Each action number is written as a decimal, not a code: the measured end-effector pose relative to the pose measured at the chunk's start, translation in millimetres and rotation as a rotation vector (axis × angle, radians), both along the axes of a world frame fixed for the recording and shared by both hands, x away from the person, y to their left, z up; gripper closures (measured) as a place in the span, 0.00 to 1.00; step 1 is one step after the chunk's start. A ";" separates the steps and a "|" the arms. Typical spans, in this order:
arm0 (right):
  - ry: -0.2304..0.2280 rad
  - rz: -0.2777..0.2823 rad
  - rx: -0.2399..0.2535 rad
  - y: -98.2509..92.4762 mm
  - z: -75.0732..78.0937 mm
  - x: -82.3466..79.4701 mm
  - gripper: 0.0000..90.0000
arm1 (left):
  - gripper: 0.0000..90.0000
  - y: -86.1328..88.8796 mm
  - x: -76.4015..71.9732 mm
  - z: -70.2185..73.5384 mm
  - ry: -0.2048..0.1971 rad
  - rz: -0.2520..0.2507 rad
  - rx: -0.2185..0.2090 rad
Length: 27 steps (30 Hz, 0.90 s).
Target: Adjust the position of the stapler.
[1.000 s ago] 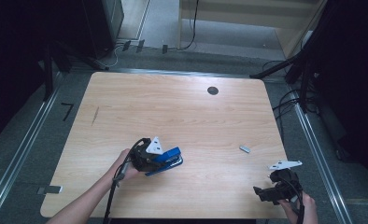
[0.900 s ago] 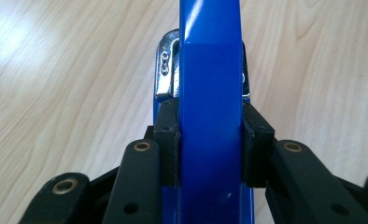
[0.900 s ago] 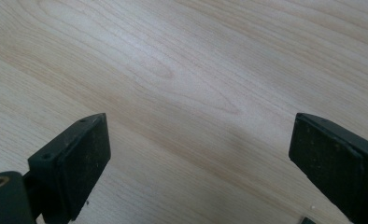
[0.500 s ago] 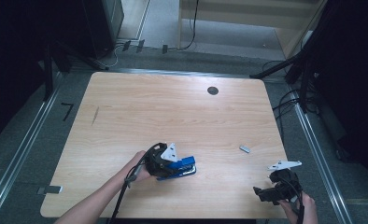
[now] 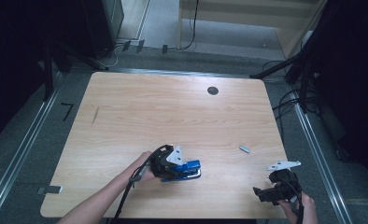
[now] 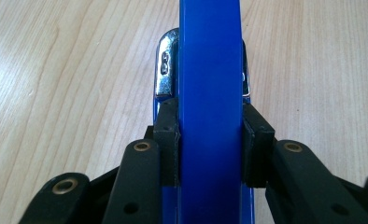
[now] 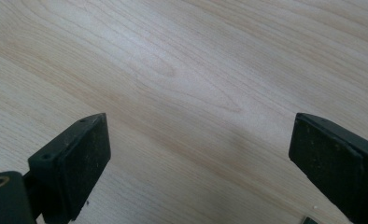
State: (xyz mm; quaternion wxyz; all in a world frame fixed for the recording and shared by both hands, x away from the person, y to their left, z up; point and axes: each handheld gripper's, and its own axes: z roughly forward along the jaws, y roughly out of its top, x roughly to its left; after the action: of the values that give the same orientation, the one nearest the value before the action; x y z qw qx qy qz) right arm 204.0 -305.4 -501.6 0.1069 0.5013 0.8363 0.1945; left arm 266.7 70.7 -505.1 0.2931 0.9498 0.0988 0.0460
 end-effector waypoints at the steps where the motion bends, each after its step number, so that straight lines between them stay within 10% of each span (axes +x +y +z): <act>1: 0.001 0.000 -0.001 0.0 -0.1 0.0 0.06 | 0.74 -1.4 -0.2 0.2 -0.001 -0.009 0.004; 27: 0.004 0.026 -0.002 3.7 -2.6 -1.7 0.06 | 0.74 -14.6 -6.0 -1.2 0.012 -0.110 -0.008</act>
State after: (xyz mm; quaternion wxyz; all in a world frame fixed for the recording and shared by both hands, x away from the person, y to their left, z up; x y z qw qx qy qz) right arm 202.3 -301.8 -504.1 0.1033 0.4908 0.8430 0.1942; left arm 260.7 56.1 -506.3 0.2986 0.9529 0.0483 0.0239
